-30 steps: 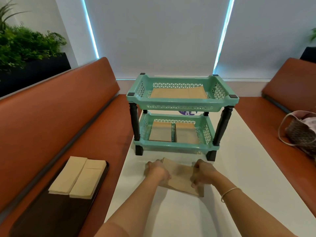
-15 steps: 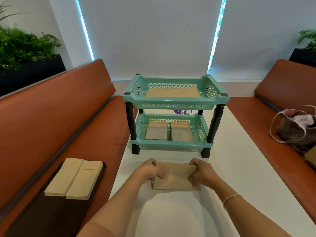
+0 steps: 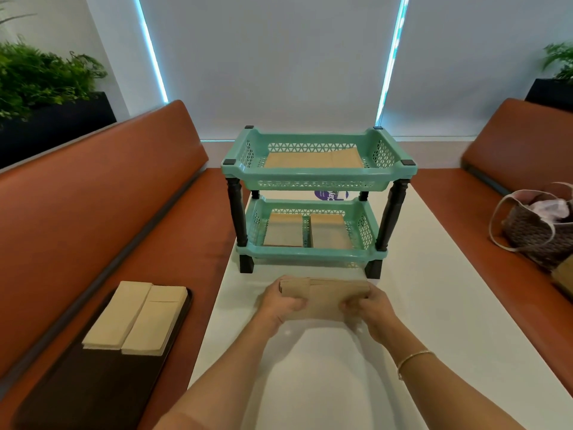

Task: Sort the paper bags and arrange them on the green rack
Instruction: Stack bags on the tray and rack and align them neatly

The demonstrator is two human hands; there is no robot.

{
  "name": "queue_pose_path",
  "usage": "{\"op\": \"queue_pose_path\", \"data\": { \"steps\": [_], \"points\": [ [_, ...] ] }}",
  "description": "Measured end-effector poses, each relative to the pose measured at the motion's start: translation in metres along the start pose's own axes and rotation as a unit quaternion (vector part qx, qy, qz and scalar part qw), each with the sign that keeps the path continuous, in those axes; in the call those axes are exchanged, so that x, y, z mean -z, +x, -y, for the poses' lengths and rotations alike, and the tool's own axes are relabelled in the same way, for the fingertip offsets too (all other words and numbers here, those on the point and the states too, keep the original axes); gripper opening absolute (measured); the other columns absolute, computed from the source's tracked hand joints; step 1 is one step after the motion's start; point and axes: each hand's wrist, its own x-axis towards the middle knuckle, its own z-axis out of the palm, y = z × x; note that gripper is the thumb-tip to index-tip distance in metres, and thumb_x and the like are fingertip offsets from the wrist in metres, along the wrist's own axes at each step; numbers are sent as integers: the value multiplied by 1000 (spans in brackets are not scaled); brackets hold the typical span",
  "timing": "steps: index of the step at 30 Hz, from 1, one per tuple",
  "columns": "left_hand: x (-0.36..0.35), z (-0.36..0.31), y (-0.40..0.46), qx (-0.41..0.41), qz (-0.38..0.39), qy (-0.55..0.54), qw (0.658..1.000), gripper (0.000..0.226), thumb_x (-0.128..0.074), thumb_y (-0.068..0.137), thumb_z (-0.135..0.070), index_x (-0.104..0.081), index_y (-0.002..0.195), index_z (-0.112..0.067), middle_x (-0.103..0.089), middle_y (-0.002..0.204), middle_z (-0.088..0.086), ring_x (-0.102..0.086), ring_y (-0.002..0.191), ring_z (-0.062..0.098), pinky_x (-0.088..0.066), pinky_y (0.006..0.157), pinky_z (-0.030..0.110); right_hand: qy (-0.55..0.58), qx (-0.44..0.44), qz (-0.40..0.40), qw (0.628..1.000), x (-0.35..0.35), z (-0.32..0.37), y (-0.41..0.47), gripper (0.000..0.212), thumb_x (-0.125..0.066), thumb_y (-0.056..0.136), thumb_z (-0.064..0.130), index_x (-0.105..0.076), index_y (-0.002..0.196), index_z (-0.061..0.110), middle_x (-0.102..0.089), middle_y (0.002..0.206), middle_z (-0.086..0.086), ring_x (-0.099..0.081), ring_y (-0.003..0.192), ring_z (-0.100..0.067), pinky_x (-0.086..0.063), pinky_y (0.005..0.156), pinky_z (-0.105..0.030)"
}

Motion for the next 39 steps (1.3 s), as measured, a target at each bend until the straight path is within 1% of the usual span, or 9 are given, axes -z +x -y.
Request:
{"op": "queue_pose_path", "data": {
  "steps": [3, 12, 16, 20, 25, 28, 31, 35, 39],
  "points": [
    [4, -4, 2, -17, 17, -13, 1000, 45, -78, 66, 7, -62, 103, -12, -68, 96, 5, -63, 89, 18, -53, 72, 23, 12, 1, -10, 1000, -1, 6, 2, 34, -66, 64, -23, -63, 79, 8, -65, 82, -11, -60, 79, -26, -52, 70, -35],
    [19, -22, 2, -39, 64, 159, 984, 28, -83, 57, -23, -69, 81, -26, -72, 88, 1, -66, 93, 23, -55, 85, 43, -21, 23, 25, 999, 8, 15, 0, 22, -71, 69, -14, -67, 75, 7, -66, 78, -9, -60, 75, -22, -53, 69, -28],
    [22, -48, 7, -95, 86, 280, 951, 30, -75, 73, -8, -66, 95, -26, -64, 94, -10, -59, 91, 8, -49, 77, 21, -50, 53, 40, 997, 12, 39, 4, 25, -67, 73, -14, -66, 74, 11, -63, 74, -6, -58, 71, -20, -52, 62, -29],
    [1, -51, 5, -147, 61, 395, 905, 32, -67, 76, -10, -64, 102, -29, -66, 99, -3, -59, 94, 16, -54, 80, 34, -95, 97, 67, 988, 11, 54, 7, 21, -68, 70, -14, -67, 77, 6, -63, 72, -5, -58, 67, -18, -51, 57, -22],
    [-6, -45, 4, -100, 14, 248, 963, 29, -69, 78, -10, -63, 105, -18, -65, 102, 0, -58, 98, 17, -50, 83, 31, -15, 91, 45, 995, 17, 63, 11, 29, -75, 64, -13, -62, 81, 7, -65, 76, -7, -60, 69, -21, -53, 68, -31],
    [-12, -41, 0, -12, 4, 12, 1000, 45, -72, 78, -2, -56, 119, -12, -63, 116, 6, -57, 106, 21, -47, 93, 35, -72, 43, 111, 990, 21, 52, 8, 58, -83, 55, 3, -59, 107, 16, -69, 95, -8, -62, 86, -23, -46, 78, -34],
    [-26, -36, -7, 16, 35, -144, 989, 33, -68, 79, 3, -58, 108, -8, -65, 111, 12, -58, 104, 25, -45, 95, 39, -90, 16, 179, 980, 8, 39, -3, 47, -79, 62, 4, -62, 102, 21, -70, 93, -4, -61, 83, -18, -45, 73, -27],
    [-33, -31, -9, 34, 46, -179, 982, 30, -73, 74, 2, -62, 97, -15, -69, 93, 3, -59, 97, 24, -45, 80, 32, -102, 53, 173, 978, 1, 41, -4, 28, -70, 76, -5, -66, 97, 13, -68, 90, -6, -62, 80, -18, -51, 74, -29],
    [1, -35, 0, 17, 14, -220, 975, 38, -72, 71, 8, -60, 106, -2, -67, 101, 13, -60, 100, 32, -46, 94, 45, -254, 82, 131, 955, 16, 56, 5, 23, -75, 70, 0, -67, 85, 16, -65, 80, -3, -58, 71, -14, -47, 64, -22]
  ]
}}
